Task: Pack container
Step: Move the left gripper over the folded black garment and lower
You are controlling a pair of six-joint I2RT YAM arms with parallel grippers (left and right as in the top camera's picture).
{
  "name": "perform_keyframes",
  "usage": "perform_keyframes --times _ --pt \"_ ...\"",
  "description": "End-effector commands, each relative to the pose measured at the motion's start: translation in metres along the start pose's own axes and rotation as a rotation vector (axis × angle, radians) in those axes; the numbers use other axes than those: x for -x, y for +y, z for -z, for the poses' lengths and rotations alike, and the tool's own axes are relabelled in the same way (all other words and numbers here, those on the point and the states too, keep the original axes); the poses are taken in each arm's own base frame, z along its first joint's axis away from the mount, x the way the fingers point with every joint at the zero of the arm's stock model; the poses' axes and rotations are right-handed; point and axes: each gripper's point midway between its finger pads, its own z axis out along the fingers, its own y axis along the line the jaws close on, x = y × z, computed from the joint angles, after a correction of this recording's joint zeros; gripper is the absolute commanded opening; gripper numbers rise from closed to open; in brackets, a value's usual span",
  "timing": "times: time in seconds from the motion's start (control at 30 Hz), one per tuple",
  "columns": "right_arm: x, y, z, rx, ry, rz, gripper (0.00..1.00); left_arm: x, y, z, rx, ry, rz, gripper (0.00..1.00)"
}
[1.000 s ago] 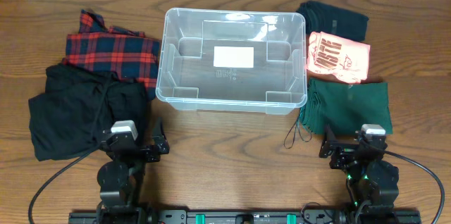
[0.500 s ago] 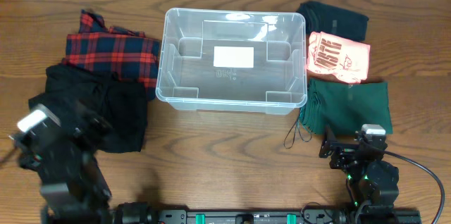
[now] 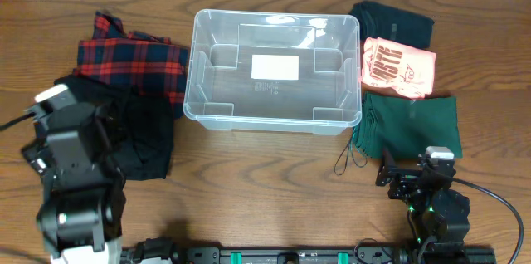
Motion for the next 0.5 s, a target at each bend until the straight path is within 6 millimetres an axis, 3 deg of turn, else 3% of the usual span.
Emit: perform_keyframes --times 0.0,0.13,0.27,0.47 --pt "0.0 0.002 0.0 0.008 -0.001 -0.008 0.99 -0.011 -0.022 -0.011 -0.064 0.086 -0.049 0.98" --pt "0.0 0.002 0.0 0.008 -0.001 -0.008 0.99 -0.027 -0.021 -0.026 -0.022 0.182 0.071 0.98" --pt "0.0 0.002 0.0 0.008 -0.001 -0.008 0.99 -0.038 -0.025 -0.038 -0.006 0.251 0.076 0.98" --pt "0.0 0.002 0.0 0.008 -0.001 -0.008 0.99 -0.036 -0.003 -0.054 -0.006 0.276 0.341 0.98"
